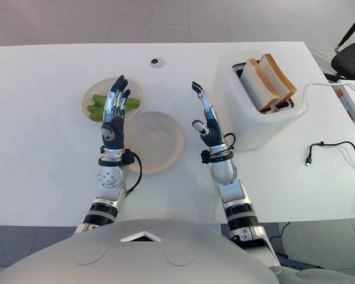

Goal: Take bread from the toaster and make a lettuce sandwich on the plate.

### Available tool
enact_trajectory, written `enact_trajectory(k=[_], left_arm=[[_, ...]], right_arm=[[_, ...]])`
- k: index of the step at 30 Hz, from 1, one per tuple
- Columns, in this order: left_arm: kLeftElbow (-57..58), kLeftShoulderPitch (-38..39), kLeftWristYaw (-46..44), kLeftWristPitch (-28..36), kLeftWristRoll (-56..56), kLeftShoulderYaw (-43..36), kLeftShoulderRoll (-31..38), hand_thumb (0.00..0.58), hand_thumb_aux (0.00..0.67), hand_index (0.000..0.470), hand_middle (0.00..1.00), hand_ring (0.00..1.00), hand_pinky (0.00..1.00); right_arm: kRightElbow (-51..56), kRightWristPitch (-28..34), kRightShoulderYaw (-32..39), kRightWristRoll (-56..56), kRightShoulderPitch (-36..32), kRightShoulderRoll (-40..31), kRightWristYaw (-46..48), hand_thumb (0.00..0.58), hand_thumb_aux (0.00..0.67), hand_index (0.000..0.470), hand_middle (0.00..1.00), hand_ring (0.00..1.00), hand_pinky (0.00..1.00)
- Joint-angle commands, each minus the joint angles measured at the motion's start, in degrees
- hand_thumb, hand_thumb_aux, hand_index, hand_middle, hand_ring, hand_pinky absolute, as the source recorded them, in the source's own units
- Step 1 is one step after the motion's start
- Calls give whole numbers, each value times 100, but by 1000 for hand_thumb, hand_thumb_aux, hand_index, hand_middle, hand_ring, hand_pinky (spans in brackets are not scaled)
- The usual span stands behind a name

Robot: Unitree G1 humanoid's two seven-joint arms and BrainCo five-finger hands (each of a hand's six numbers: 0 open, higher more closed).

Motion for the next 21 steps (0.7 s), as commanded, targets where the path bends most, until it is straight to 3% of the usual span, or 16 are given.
enact_trajectory(k=[1,10,12,13,15,17,19,21], left_arm=[[384,240,52,-73,136,60,22,0,0,0,0,0,0],[298,316,95,-102,151,75,48,0,0,0,0,0,0],[284,330,98,-107,151,75,46,0,0,0,0,0,0],[276,338,97,-107,147,73,43,0,0,0,0,0,0],[287,336,101,-99,153,56,17,0,0,0,0,0,0],[308,333,131,-93,181,41,-26,0,0,0,0,0,0],[343,310,157,-87,194,26,-58,0,0,0,0,0,0],[375,290,171,-88,190,21,-67,0,0,0,0,0,0]], right_arm=[[153,-10,28,23,-113,8,25,0,0,0,0,0,0],[237,-85,85,27,-99,39,15,0,0,0,0,0,0],[-225,-71,60,-26,-10,-9,46,0,0,0,0,0,0],[-942,19,-27,-21,78,-95,151,0,0,0,0,0,0],[-2685,461,-756,287,42,-557,430,0,0,0,0,0,0],[-3374,946,-1965,202,-292,-1287,521,0,0,0,0,0,0],[-2970,1424,-3064,-543,-489,-2167,387,0,0,0,0,0,0],[-2340,1865,-3517,-1200,-400,-2762,281,0,0,0,0,0,0]])
